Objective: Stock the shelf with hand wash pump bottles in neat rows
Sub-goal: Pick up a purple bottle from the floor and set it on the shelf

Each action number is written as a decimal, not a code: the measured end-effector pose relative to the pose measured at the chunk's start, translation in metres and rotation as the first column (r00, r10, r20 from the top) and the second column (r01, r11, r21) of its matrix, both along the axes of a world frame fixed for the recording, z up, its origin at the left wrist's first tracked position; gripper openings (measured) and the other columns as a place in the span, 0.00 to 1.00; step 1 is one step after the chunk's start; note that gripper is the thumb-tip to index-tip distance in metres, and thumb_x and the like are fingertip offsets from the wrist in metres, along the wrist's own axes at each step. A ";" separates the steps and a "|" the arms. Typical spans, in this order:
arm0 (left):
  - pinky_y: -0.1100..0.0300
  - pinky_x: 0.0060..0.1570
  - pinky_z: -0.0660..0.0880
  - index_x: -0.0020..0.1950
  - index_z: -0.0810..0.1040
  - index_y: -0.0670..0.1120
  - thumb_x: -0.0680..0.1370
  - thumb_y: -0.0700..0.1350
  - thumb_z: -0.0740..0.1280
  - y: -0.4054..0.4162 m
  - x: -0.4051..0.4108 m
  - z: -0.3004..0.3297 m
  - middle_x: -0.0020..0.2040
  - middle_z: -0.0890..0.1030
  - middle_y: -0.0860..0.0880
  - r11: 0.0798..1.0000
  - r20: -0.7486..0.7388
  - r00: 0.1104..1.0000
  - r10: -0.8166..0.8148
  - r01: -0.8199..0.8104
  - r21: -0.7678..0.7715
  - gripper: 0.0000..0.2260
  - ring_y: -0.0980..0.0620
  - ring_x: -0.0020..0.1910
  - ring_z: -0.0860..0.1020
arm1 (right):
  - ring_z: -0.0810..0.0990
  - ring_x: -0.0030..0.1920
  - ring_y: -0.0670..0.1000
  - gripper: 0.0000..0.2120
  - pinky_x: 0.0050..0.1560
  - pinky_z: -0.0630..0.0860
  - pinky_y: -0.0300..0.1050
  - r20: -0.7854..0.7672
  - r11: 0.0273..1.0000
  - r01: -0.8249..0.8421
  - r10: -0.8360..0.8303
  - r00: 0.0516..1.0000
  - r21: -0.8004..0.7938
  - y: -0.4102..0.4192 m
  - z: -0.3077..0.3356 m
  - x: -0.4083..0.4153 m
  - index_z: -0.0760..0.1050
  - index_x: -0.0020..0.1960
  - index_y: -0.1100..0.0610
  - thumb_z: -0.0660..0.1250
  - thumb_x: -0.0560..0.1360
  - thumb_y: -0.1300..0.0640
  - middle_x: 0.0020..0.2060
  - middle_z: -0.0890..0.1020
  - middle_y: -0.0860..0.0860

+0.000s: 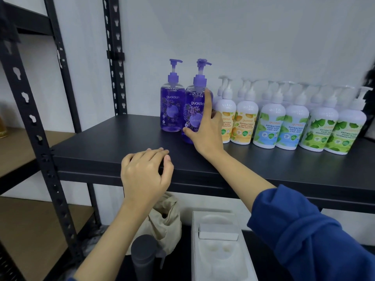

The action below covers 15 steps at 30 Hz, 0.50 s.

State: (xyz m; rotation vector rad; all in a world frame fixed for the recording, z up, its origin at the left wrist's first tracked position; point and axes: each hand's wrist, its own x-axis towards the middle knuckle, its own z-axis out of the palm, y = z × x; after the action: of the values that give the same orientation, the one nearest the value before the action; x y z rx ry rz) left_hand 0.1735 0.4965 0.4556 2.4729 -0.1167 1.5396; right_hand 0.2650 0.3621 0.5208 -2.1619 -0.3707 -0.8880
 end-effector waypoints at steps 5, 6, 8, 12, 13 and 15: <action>0.54 0.50 0.69 0.46 0.85 0.47 0.77 0.48 0.57 -0.001 0.000 0.001 0.45 0.85 0.51 1.000 -0.020 1.000 0.006 -0.006 0.002 0.17 0.49 0.47 0.83 | 0.70 0.61 0.59 0.51 0.60 0.73 0.54 -0.009 1.000 0.000 0.001 1.000 0.016 0.000 0.001 -0.002 0.43 0.77 0.48 0.76 0.69 0.55 0.62 0.67 0.61; 0.54 0.49 0.70 0.45 0.85 0.47 0.77 0.48 0.57 -0.001 0.000 0.001 0.45 0.85 0.51 1.000 -0.023 1.000 0.006 -0.006 0.001 0.17 0.49 0.47 0.83 | 0.70 0.61 0.59 0.51 0.60 0.72 0.54 -0.017 1.000 -0.007 0.007 1.000 0.022 -0.001 0.001 -0.003 0.43 0.77 0.48 0.76 0.68 0.56 0.62 0.67 0.61; 0.54 0.49 0.70 0.45 0.85 0.47 0.77 0.48 0.57 -0.001 -0.001 0.002 0.45 0.85 0.52 1.000 -0.037 0.999 0.002 -0.002 -0.002 0.17 0.49 0.47 0.83 | 0.70 0.62 0.59 0.51 0.62 0.71 0.54 -0.036 0.999 -0.023 0.025 0.999 0.042 -0.002 0.001 -0.006 0.44 0.77 0.49 0.76 0.68 0.57 0.63 0.66 0.61; 0.55 0.50 0.67 0.47 0.85 0.48 0.77 0.48 0.56 -0.001 -0.004 0.003 0.47 0.85 0.52 1.000 -0.083 0.997 0.006 -0.006 0.008 0.17 0.51 0.48 0.82 | 0.69 0.63 0.60 0.46 0.63 0.70 0.52 -0.081 0.998 -0.016 0.021 0.997 0.061 -0.005 0.002 -0.013 0.50 0.76 0.54 0.75 0.68 0.63 0.65 0.65 0.61; 0.56 0.50 0.66 0.47 0.85 0.48 0.77 0.48 0.56 0.000 -0.004 0.004 0.47 0.85 0.53 1.000 -0.094 0.996 0.001 0.000 0.011 0.17 0.51 0.48 0.82 | 0.70 0.62 0.60 0.42 0.60 0.71 0.50 -0.087 0.999 0.000 0.004 0.996 0.049 -0.007 0.001 -0.014 0.54 0.74 0.56 0.74 0.67 0.65 0.64 0.66 0.61; 0.57 0.50 0.66 0.47 0.85 0.48 0.77 0.49 0.55 0.000 -0.006 0.006 0.47 0.85 0.53 1.000 -0.123 0.992 0.010 -0.007 0.023 0.18 0.52 0.48 0.82 | 0.71 0.59 0.60 0.32 0.54 0.71 0.47 -0.103 1.000 0.011 -0.012 0.995 -0.006 -0.011 0.000 -0.019 0.62 0.68 0.59 0.71 0.68 0.66 0.61 0.69 0.60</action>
State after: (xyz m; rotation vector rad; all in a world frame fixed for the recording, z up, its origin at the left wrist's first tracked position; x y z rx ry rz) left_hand 0.1670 0.4963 0.4619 2.5807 -0.1035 1.3917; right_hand 0.2456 0.3507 0.5210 -2.2065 -0.3096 -0.7792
